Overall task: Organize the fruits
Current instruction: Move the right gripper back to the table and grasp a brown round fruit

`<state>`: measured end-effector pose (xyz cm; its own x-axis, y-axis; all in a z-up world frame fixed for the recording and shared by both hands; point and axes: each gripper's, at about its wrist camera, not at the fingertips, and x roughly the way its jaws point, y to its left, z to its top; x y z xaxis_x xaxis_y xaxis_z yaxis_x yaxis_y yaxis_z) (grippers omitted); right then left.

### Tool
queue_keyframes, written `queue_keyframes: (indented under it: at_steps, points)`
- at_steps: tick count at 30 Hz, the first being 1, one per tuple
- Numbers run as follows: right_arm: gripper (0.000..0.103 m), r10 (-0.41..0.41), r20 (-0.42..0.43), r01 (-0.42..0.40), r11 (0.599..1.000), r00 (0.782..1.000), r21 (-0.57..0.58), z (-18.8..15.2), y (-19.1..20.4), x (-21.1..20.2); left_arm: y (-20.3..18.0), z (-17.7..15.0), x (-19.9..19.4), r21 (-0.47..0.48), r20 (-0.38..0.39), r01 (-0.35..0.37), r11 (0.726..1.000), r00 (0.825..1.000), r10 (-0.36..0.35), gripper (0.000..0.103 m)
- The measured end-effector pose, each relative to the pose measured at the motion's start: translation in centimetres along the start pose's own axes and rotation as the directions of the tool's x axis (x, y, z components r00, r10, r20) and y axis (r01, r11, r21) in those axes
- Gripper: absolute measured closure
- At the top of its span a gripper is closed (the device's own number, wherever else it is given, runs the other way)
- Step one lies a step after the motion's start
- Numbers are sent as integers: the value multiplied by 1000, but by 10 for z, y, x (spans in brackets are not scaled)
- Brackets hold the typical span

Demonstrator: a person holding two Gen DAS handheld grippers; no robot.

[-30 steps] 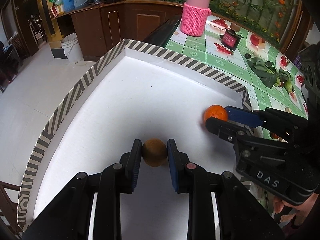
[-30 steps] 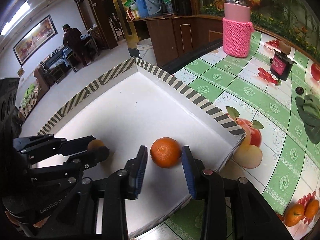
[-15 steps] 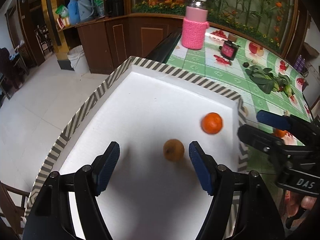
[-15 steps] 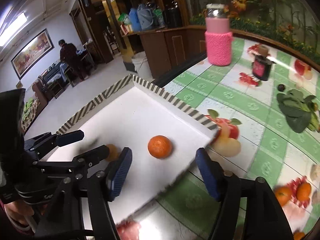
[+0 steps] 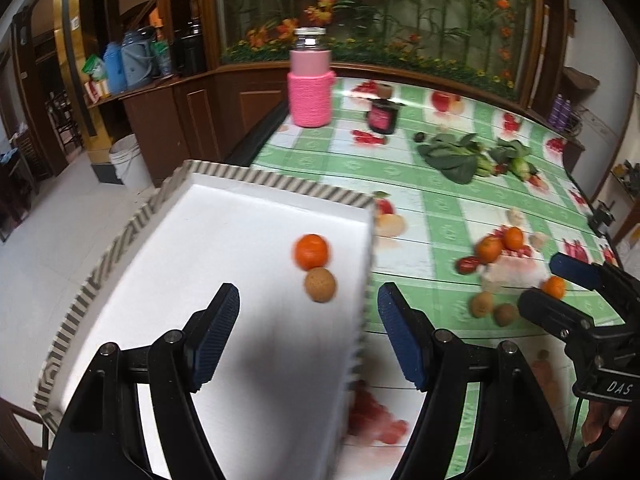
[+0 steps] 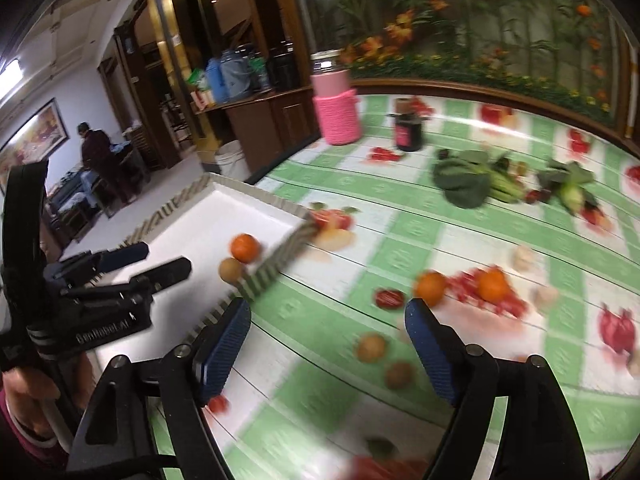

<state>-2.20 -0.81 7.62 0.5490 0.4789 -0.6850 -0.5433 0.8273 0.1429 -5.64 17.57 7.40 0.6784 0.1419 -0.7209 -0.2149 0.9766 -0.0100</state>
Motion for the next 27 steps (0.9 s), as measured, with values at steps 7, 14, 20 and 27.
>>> queue_keyframes:
  at_steps: [7, 14, 20, 27]
  points:
    - [16, -84, -13, 85, 994, 996, 65, -39, -47, -33, -39, -13, -1, 55, -25, 90, 994, 996, -89, 32]
    - [16, -141, -36, 143, 986, 989, 88, -70, -73, -49, -74, -27, 2, 119, -77, 171, 978, 984, -163, 32]
    - [17, -78, -28, 81, 990, 997, 119, -79, -81, -49, -89, -30, 10, 132, -120, 246, 960, 966, -231, 32]
    - [53, 12, -89, -13, 1000, 996, -2, -65, -49, -16, -88, -25, 21, 143, -148, 256, 956, 961, -235, 32]
